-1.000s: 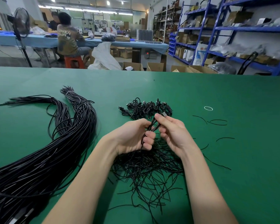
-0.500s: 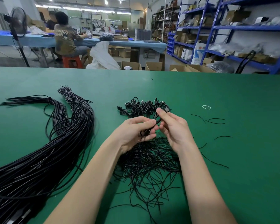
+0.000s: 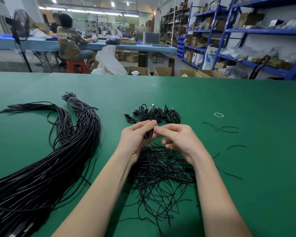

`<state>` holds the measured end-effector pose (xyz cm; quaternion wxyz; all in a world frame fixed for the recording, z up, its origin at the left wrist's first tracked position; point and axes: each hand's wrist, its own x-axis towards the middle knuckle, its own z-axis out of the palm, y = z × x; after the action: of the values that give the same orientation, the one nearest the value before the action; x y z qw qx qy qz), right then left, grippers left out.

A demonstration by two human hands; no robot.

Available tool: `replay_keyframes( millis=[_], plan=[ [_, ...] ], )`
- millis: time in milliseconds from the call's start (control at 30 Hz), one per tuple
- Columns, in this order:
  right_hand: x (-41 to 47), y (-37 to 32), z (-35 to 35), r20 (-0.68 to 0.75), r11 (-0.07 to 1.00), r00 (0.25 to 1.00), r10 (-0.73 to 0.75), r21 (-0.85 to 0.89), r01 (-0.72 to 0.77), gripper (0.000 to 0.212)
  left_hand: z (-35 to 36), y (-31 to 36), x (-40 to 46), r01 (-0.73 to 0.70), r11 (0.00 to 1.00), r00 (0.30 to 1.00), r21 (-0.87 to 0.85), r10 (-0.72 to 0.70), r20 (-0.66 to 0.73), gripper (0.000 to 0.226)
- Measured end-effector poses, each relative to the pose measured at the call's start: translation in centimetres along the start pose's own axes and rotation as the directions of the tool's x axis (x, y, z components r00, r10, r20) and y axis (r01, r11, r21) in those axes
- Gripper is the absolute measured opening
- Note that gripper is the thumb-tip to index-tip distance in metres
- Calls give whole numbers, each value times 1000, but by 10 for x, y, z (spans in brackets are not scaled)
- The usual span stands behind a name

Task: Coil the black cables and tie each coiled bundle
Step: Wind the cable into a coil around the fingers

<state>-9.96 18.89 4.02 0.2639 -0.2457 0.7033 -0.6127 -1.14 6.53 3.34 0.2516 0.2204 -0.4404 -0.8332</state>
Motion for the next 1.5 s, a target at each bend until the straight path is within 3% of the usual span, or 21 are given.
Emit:
replay_keyframes(
  millis=[67, 100, 200, 267, 367, 633, 733, 833, 933, 1000, 1133, 1500],
  plan=[
    [-2, 2, -4, -16, 995, 1000, 14, -97, -15, 26, -2, 1, 0, 2, 996, 1000, -87, -4, -19, 14],
    [-2, 4, -7, -36, 973, 999, 1, -233, -10, 24, -2, 2, 1, -1, 994, 1000, -114, -2, -25, 12],
    [-3, 12, -11, 52, 793, 999, 13, -609, 21, 20, -4, 3, 3, -15, 991, 999, -131, 10, -40, 9],
    [-3, 14, -6, 73, 727, 995, 63, -686, 4, 19, -5, 2, 4, -12, 992, 999, -126, 7, -37, 7],
    [-2, 11, 0, 34, 672, 999, 19, -741, 12, 10, -6, 0, 5, 1, 992, 1000, -129, -5, -26, 7],
    [-4, 11, -23, 27, 816, 995, -99, -570, 97, 8, -9, 2, 6, 1, 992, 1000, -123, -4, -21, 1],
    [-4, 10, -28, -132, 885, 971, -201, -448, 122, 6, -9, 2, 5, -10, 995, 1000, -101, 7, -23, 11],
    [-2, 8, -27, -422, 951, 861, -284, -236, 198, 5, -8, 1, 5, -25, 996, 999, -83, 22, -36, 19],
    [-1, -3, -19, -455, 920, 832, -317, 65, 386, 8, -7, 0, 5, -66, 997, 997, -26, 65, -38, 22],
    [-1, -7, -9, -363, 889, 833, -417, 29, 458, 11, -5, -2, 5, -106, 994, 994, 37, 107, -32, 21],
    [0, 0, 9, -204, 816, 804, -559, -310, 488, 18, -4, -3, 6, -163, 979, 986, 124, 164, 1, 12],
    [0, 5, 13, -288, 739, 701, -653, -446, 505, 17, -5, -2, 4, -189, 966, 980, 174, 176, 89, 13]
  ],
)
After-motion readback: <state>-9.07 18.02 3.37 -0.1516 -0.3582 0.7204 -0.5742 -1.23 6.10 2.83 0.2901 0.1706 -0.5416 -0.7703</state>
